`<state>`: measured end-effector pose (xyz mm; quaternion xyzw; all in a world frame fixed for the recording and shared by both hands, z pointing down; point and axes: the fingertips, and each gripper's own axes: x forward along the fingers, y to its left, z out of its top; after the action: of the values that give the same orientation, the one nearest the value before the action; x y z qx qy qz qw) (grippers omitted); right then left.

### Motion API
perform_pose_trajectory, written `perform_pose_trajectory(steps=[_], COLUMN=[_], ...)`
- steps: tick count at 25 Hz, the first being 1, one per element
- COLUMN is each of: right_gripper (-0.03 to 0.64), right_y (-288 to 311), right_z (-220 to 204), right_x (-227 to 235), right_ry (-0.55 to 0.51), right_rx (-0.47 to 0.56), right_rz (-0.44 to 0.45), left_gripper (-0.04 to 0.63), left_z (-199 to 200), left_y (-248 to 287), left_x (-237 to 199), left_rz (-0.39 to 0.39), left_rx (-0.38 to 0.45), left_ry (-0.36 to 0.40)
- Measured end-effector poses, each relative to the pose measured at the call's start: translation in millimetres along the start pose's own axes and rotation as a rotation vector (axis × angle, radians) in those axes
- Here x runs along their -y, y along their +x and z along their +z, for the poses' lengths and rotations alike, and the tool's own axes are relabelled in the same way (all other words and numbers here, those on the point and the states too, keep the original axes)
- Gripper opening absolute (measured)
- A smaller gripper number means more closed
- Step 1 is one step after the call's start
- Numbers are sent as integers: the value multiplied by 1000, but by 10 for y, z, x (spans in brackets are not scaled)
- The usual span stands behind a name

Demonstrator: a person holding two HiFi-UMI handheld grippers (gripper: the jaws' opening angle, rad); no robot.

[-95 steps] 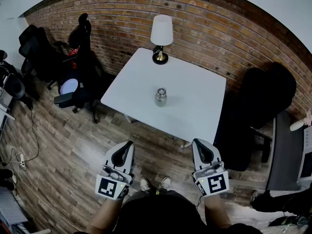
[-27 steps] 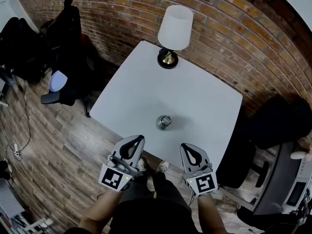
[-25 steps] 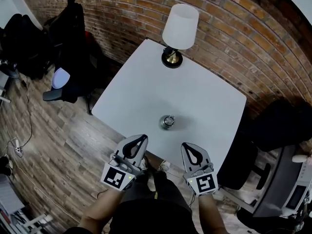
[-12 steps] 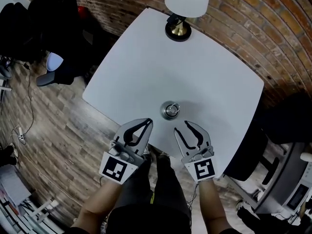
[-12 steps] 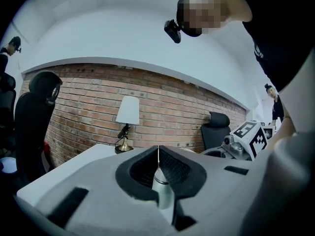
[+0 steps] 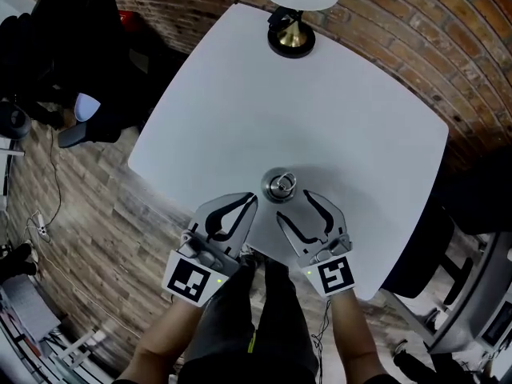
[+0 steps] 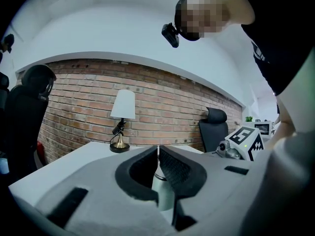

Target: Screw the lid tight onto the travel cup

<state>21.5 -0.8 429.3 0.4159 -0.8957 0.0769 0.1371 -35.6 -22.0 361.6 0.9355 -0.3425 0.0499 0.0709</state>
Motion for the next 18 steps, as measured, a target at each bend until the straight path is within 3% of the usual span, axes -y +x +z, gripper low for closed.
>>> perform_pose_trajectory(steps=[13, 18], right_gripper=[315, 316], right_y=[274, 353], right_z=[-150, -181], right_x=[64, 51], right_ry=[-11, -49], right_rx=[21, 8], right_rz=[34, 39], left_gripper=[35, 160], left_z=[-114, -191], left_y=[128, 184], left_x=[-35, 64], left_rz=[-52, -116], left_rx=[29, 6], left_ry=[31, 30])
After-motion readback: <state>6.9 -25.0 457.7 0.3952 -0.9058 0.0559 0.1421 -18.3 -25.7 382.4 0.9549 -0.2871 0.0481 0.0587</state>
